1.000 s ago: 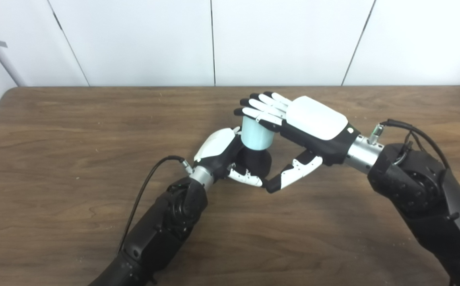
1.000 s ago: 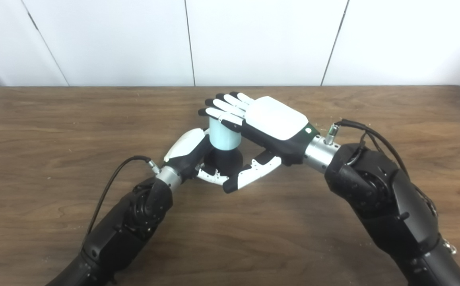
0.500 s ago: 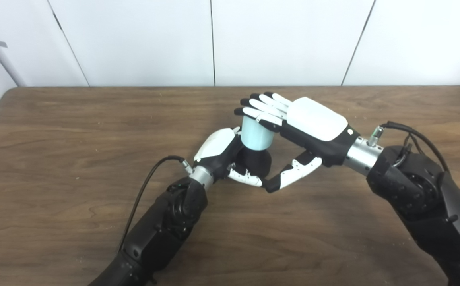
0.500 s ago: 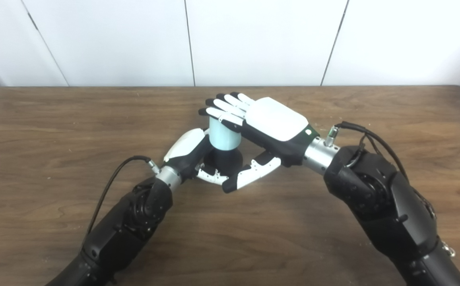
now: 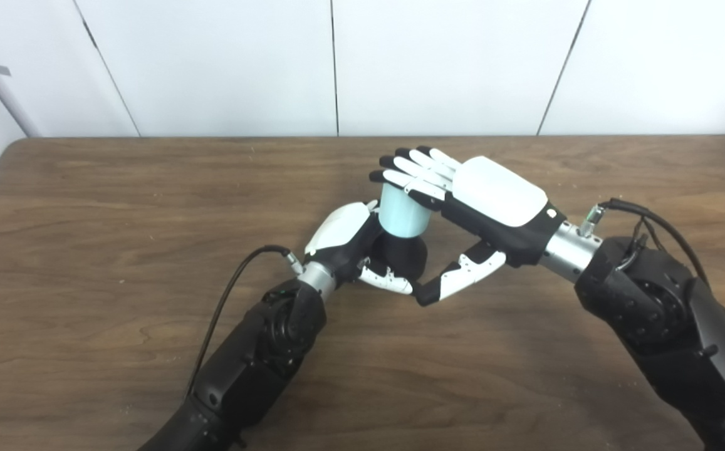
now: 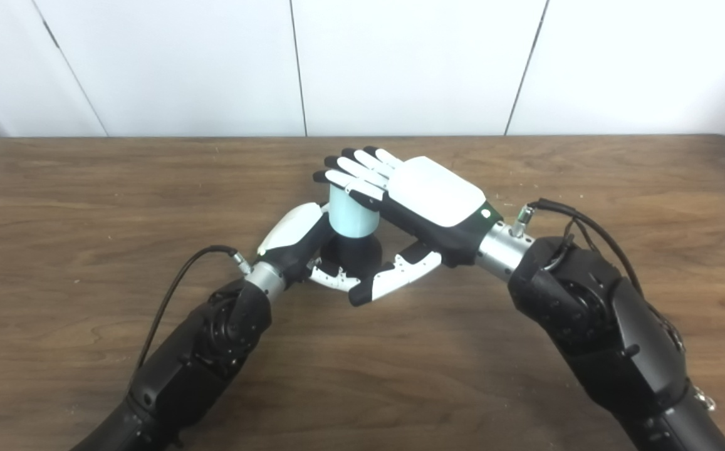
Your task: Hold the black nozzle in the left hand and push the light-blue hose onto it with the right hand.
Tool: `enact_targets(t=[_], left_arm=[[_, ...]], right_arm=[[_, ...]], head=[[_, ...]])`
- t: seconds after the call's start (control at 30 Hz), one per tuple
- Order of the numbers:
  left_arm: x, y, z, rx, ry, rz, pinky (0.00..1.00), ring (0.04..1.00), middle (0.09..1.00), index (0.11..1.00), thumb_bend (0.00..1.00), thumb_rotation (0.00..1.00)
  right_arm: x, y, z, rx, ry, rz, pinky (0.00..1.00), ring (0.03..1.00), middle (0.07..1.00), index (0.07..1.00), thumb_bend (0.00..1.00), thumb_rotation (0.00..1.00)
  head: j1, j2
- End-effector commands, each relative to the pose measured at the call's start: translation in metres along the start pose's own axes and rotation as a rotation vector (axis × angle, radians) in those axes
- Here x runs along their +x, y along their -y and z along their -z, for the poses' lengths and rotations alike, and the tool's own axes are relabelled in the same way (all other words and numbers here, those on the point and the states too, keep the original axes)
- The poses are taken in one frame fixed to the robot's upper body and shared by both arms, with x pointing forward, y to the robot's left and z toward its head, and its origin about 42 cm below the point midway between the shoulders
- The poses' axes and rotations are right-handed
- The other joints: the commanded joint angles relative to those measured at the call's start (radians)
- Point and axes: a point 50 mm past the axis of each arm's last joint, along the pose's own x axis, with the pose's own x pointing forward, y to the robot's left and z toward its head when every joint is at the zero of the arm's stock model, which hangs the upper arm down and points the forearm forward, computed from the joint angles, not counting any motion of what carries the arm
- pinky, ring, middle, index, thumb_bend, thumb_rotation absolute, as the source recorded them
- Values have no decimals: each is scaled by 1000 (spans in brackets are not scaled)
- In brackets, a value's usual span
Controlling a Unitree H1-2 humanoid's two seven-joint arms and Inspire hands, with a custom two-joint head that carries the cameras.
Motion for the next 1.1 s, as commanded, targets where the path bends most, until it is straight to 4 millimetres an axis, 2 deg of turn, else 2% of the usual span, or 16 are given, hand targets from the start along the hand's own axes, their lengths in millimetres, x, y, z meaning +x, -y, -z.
enact_targets(t=[0.0, 0.53, 1.07], left_arm=[[-29, 57, 61, 14, -290, 282, 1000, 1000, 866, 480, 522, 43], [-30, 58, 60, 16, -287, 283, 1000, 1000, 866, 480, 521, 42], [-29, 57, 60, 16, -290, 284, 1000, 1000, 868, 480, 521, 42]], right_arm=[[-6, -37, 7, 47, -52, -187, 1000, 1000, 1000, 974, 705, 1000], [-1, -36, 4, 48, -45, -188, 1000, 1000, 1000, 975, 706, 1000], [-2, -43, 5, 45, -44, -206, 1000, 1000, 1000, 969, 706, 1000]], head=[[3, 1], [-1, 3], [2, 5]])
